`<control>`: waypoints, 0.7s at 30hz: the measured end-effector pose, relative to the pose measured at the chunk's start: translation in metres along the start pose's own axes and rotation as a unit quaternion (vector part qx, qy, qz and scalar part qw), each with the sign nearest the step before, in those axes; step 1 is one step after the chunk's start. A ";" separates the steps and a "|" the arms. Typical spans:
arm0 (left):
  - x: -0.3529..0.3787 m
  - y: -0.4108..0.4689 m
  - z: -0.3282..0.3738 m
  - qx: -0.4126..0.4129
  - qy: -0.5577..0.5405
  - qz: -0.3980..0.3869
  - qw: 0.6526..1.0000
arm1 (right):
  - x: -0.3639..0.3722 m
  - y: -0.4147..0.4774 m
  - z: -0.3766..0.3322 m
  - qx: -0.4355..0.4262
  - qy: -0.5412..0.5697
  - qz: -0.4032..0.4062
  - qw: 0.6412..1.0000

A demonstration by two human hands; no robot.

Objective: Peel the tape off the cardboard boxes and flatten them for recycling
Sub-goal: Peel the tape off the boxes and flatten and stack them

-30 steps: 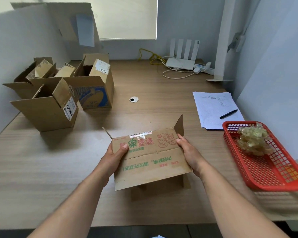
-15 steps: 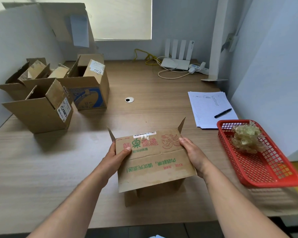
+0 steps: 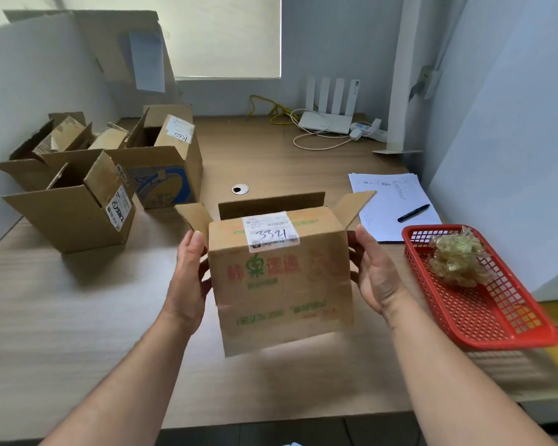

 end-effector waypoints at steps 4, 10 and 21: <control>0.001 -0.010 0.005 0.029 -0.041 0.049 0.998 | -0.001 0.001 0.002 -0.017 0.044 0.038 0.998; -0.013 -0.005 -0.016 -0.028 -0.019 0.126 0.991 | -0.003 -0.004 0.023 0.044 -0.012 0.071 0.996; -0.015 -0.001 -0.023 -0.074 -0.052 0.209 0.974 | 0.000 0.001 0.027 0.102 -0.056 0.174 0.978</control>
Point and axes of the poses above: each hand's wrist, its own y-axis towards the middle knuckle, its own x-axis out of the palm, z = x × y, the point moved 6 cm from there along y, towards the middle knuckle, and after that the axes turned 10 degrees about -x, right-handed, at the moved point
